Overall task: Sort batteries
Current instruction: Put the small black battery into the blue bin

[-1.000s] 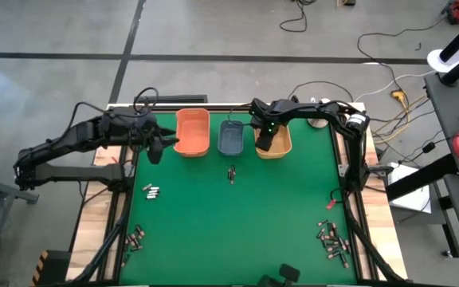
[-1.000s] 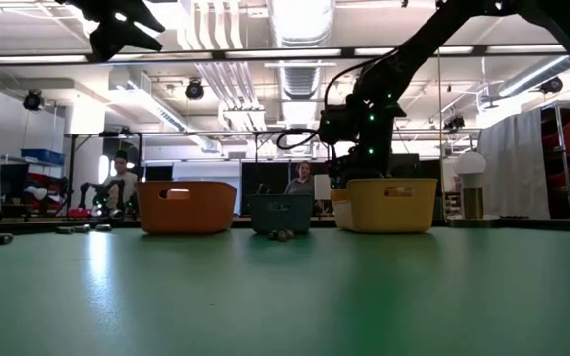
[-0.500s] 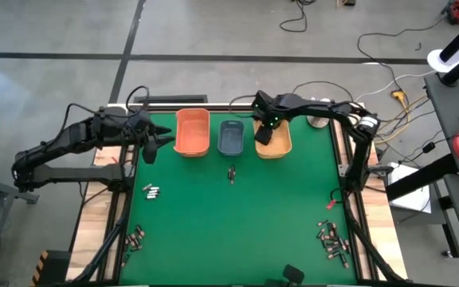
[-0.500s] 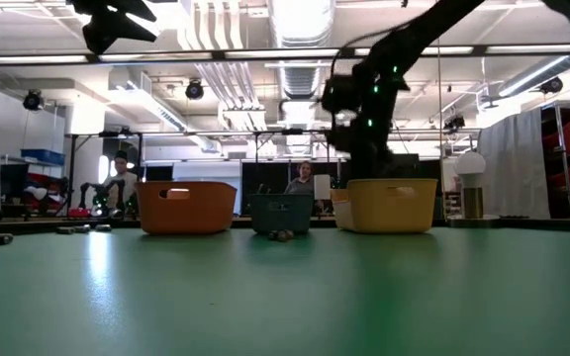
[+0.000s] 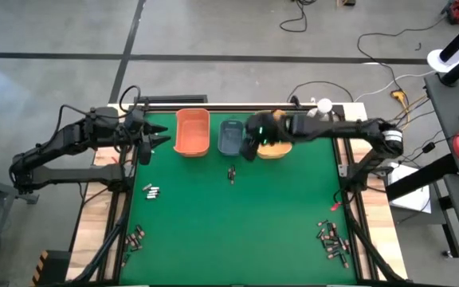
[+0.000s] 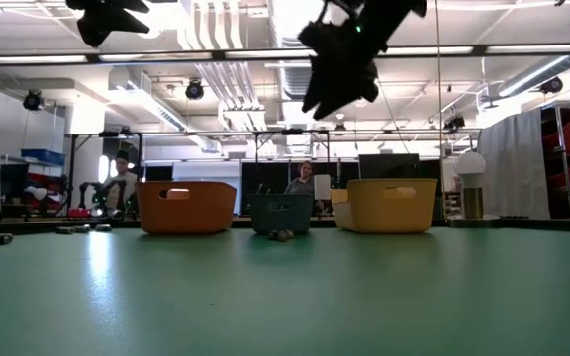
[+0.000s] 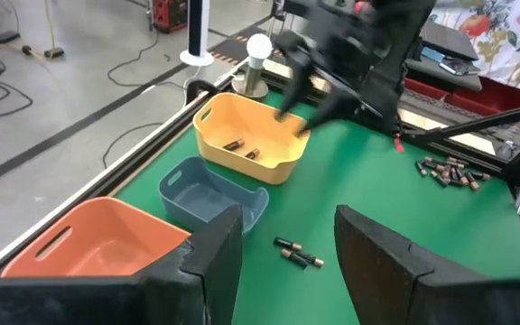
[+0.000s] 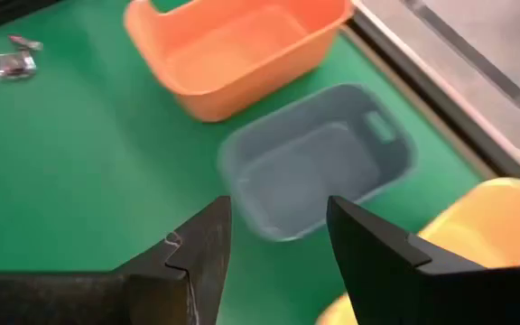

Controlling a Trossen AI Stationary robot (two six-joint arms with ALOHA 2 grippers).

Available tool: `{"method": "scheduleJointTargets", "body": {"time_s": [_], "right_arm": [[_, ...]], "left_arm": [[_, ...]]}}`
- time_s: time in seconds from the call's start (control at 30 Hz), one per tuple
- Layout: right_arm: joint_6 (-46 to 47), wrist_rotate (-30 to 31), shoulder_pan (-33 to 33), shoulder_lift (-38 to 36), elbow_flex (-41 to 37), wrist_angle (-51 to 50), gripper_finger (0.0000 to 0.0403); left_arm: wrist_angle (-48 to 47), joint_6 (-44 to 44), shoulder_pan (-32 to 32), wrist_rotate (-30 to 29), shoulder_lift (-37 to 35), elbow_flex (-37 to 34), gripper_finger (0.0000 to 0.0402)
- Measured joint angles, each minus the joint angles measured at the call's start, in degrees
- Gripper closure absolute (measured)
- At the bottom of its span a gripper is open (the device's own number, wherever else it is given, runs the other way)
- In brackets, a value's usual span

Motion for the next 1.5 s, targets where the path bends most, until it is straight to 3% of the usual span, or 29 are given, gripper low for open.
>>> {"method": "scheduleJointTargets", "body": {"time_s": [0.23,0.37,0.47,0.73,0.9,1.5], "right_arm": [[19.32,14.79,14.03,7.43,-1.35,2.02,0.0221],[31.43,21.27,18.54,12.85,-2.42,2.41,0.0220],[35.35,26.58,20.62,17.26,-2.65,5.21,0.0220],[36.66,28.04,22.30,26.20,-2.30,20.63,0.0220],[39.74,35.25,22.73,28.54,-1.90,20.45,0.0220],[44.61,36.29,22.73,33.15,-2.10,20.18,0.0220]], "left_arm": [[-1.11,3.89,0.00,0.08,-1.28,0.00,0.0246],[-2.22,6.58,0.00,0.29,-2.16,0.00,0.0246],[-3.97,8.24,0.00,0.31,-2.76,0.02,0.0246],[-7.35,8.93,0.00,0.35,-4.63,0.02,0.0246],[-8.26,8.87,-0.02,0.38,-5.99,0.02,0.0246],[-8.83,8.82,-0.02,0.46,-7.45,0.02,0.0246]]}}
